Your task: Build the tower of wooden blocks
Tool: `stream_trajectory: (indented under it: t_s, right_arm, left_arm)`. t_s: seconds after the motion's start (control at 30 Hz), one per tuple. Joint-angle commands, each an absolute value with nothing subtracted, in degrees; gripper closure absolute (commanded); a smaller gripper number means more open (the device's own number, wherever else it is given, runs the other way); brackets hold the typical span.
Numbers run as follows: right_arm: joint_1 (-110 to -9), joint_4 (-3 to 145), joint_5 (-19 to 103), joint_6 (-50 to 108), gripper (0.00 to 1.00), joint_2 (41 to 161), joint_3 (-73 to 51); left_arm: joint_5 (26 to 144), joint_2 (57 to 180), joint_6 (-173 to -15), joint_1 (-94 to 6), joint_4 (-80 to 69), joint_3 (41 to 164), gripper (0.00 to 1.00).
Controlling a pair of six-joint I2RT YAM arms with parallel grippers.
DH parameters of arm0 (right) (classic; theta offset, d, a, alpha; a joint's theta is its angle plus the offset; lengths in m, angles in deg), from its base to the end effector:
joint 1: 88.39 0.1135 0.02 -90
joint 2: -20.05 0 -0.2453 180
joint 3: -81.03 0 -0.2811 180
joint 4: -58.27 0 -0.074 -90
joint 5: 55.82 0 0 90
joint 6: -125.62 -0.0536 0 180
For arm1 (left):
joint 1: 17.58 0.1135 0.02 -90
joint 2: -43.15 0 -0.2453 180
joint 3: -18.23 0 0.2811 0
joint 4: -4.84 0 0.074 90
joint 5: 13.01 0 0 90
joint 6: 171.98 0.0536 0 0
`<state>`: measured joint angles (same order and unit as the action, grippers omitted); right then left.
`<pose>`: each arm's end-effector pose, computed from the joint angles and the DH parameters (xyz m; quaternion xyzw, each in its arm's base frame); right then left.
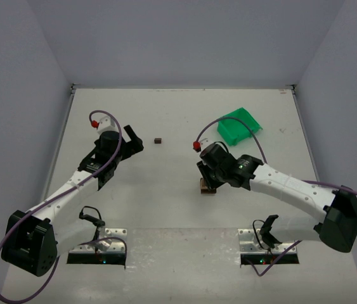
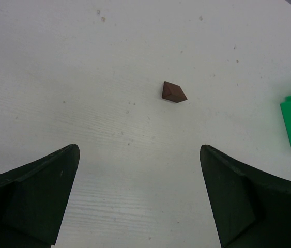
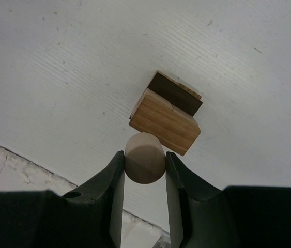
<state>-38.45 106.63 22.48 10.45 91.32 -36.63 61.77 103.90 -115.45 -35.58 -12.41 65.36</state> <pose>0.1932 0.2129 0.1957 -0.1767 0.9385 0.0932 0.2817 0.2718 -0.0735 0.1968 -0.1808 0.8455 -0.1086 0.4906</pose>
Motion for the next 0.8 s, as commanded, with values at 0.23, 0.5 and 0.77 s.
stream_trajectory:
  t_s: [0.23, 0.5, 0.77]
  right_arm:
    - [-37.01, 103.95, 15.11, 10.53, 0.87, 92.47, -37.34]
    - [-36.97, 103.26, 15.12, 10.78, 0.85, 93.63, -37.6]
    - [-36.97, 102.75, 14.59, 10.93, 0.83, 94.15, -37.87]
  left_arm:
    - [62.32, 103.83, -115.2, -35.16, -9.77, 65.54, 0.0]
    - [62.32, 103.88, -115.2, -35.16, -9.68, 65.54, 0.0]
    - [62.31, 103.88, -115.2, -35.16, -9.51, 65.53, 0.0]
